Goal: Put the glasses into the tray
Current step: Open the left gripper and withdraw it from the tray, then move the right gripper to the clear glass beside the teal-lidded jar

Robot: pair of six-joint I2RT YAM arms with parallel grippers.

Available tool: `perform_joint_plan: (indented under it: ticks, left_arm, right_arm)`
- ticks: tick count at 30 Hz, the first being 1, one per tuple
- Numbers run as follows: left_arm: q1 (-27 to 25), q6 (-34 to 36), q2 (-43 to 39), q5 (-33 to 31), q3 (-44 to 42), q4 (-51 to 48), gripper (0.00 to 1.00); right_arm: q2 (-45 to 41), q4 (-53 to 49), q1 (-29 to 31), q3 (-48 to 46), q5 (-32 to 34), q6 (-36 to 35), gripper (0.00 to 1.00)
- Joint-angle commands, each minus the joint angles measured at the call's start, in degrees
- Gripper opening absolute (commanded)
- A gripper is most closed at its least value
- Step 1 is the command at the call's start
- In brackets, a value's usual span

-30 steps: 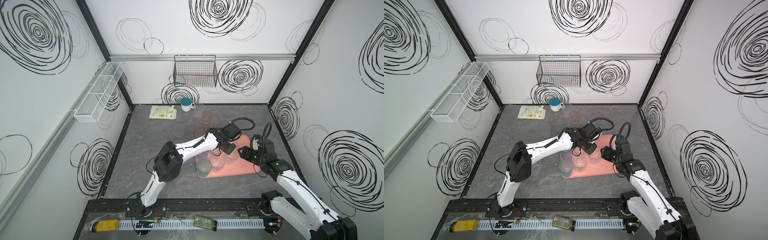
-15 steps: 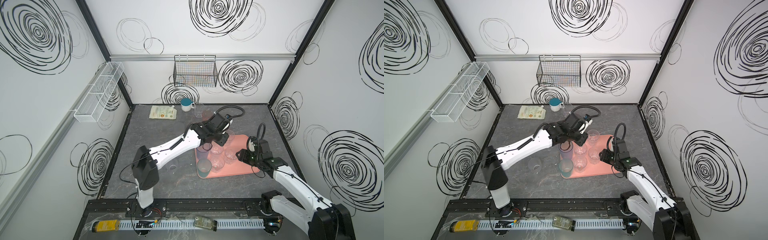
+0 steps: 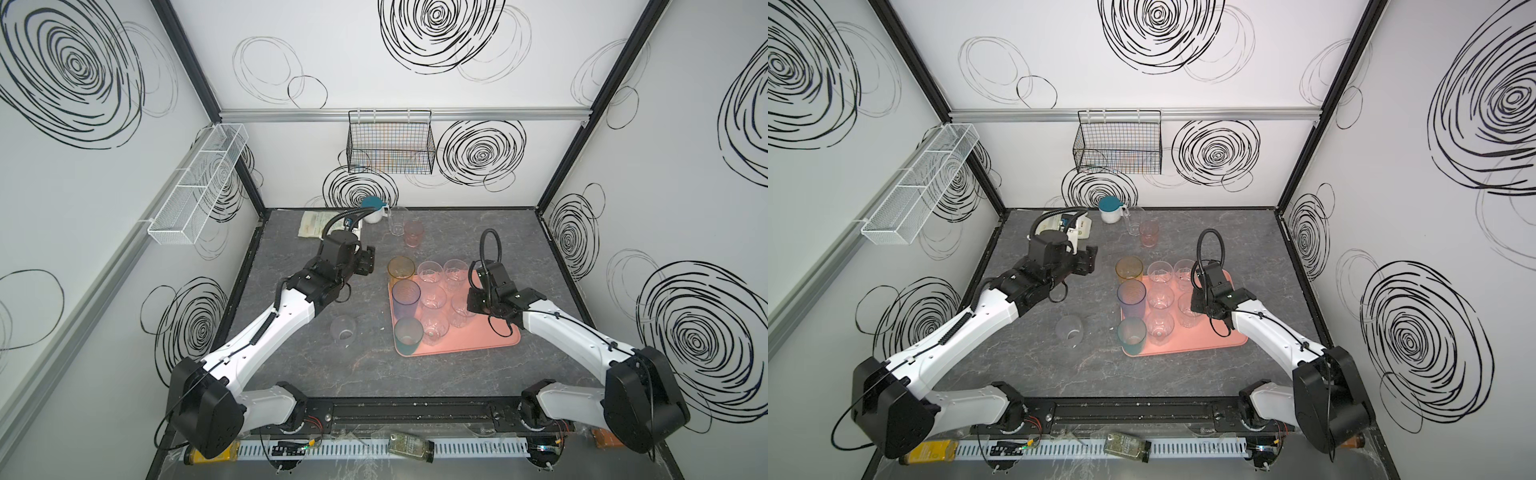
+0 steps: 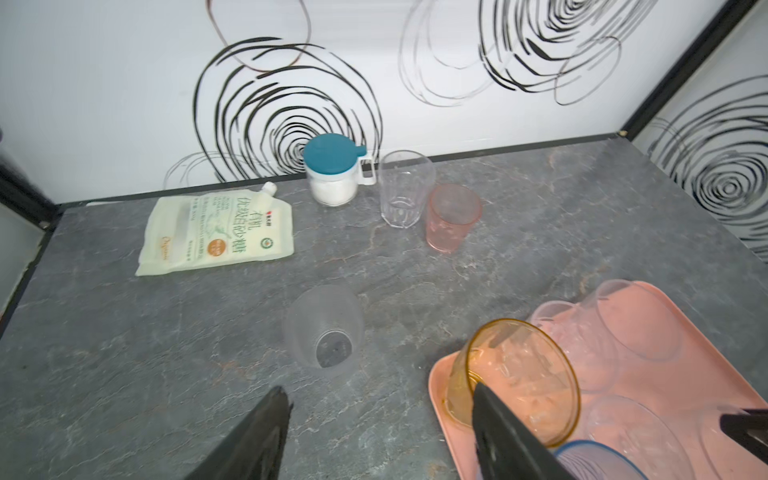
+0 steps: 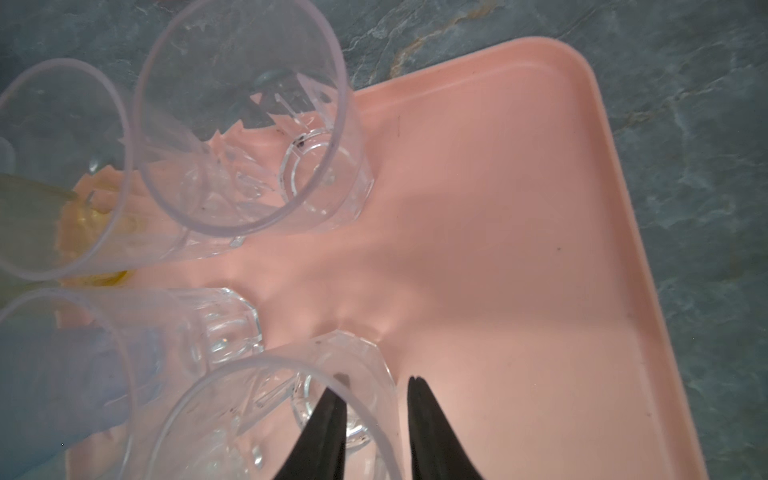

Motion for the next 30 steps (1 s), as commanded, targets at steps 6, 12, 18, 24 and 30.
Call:
perform_joint_plan:
  ticks: [6, 12, 18, 24, 30]
  left_arm:
    - [2.80, -2.37, 0.40, 3.41, -3.15, 7.30, 0.75]
    - [2.94, -1.74, 1.73, 5.58, -2.45, 6.51, 0.74]
    - [3.07, -1.12, 1.94, 5.39, -2.18, 6.62, 0.75]
    - [3.20, 0.43, 2.02, 4.48, -2.85, 5.98, 0.74]
    - [3.94, -0.68, -0.15, 3.39, -5.72, 7.04, 0.74]
  right_arm:
    - [3.15, -1.66, -0.17, 4.59, 3.56, -1.67, 0.18]
    - [5.23, -1.09, -0.18, 6.66, 3.53, -1.45, 0.17]
    - [6.85, -1.11, -0.09, 8.06, 4.17, -0.93, 0.17]
    - [4.98, -5.63, -0.28, 11.66, 6.54, -1.18, 0.37]
    - [2.42, -8.06, -0.16, 17.47, 2.84, -2.39, 0.47]
